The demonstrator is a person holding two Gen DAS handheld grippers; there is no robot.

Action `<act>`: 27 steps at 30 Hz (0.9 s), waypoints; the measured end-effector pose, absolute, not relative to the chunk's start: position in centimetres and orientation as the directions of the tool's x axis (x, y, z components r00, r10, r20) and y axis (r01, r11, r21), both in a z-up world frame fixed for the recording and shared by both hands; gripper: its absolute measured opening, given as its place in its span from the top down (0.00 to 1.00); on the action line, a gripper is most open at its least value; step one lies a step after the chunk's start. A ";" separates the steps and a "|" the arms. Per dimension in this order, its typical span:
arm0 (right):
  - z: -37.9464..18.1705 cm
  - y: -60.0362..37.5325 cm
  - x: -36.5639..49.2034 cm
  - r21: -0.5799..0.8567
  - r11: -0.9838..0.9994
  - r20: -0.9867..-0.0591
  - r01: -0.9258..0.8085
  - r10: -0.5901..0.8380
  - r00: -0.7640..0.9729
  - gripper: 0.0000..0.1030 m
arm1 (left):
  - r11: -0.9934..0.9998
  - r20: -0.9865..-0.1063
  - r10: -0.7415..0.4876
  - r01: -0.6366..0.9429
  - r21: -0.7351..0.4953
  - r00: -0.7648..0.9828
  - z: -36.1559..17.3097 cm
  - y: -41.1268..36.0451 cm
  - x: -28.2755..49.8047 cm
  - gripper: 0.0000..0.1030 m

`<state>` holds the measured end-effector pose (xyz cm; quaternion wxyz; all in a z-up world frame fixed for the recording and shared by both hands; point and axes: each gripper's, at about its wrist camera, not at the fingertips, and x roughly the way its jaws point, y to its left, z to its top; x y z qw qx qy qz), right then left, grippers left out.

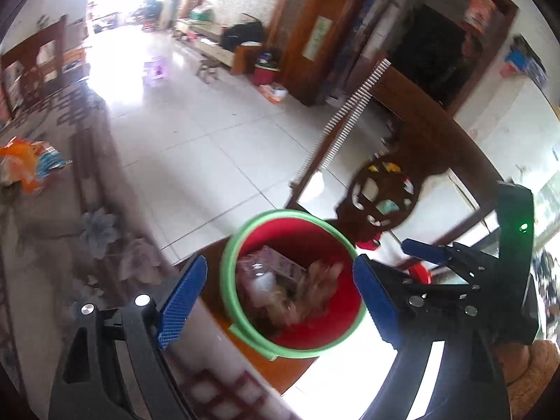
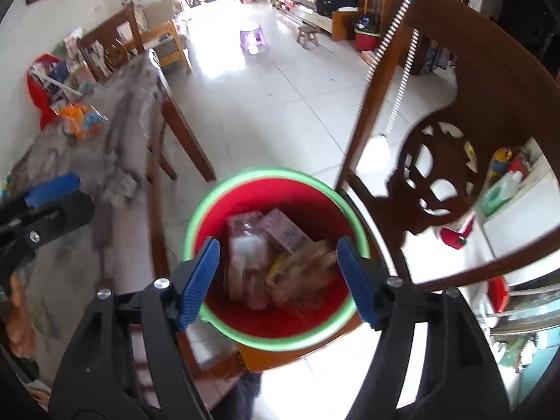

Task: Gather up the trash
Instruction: 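Move both tools back over the table, then grasp the stacked paper cups with the left tool while the right tool grasps the orange snack bag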

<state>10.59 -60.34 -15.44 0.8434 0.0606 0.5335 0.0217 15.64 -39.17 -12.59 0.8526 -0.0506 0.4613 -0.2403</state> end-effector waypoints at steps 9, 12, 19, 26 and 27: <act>-13.4 -47.2 17.5 0.222 0.938 -0.835 -0.268 0.324 0.445 0.29 | 0.976 -0.752 -0.213 0.107 -0.187 0.624 -9.8 -24.4 18.1 0.16; -13.2 -40.5 21.4 0.235 0.891 -0.813 -0.389 0.400 0.423 0.24 | 0.992 -0.767 -0.121 0.047 -0.117 0.630 -8.9 -18.3 19.5 0.15; -15.5 -29.5 31.3 0.211 0.841 -0.837 -0.498 0.419 0.353 0.15 | 0.994 -0.799 -0.032 -0.062 -0.086 0.600 -8.3 -7.4 24.0 0.11; -21.5 -23.7 36.7 0.166 0.830 -0.916 -0.532 0.330 0.229 0.34 | 0.921 -0.810 -0.111 -0.247 -0.301 0.575 -12.3 -2.9 29.3 0.10; -22.1 -23.5 36.7 0.162 0.826 -0.921 -0.539 0.323 0.218 0.42 | 0.907 -0.812 -0.114 -0.273 -0.320 0.573 -13.0 -2.9 30.1 0.10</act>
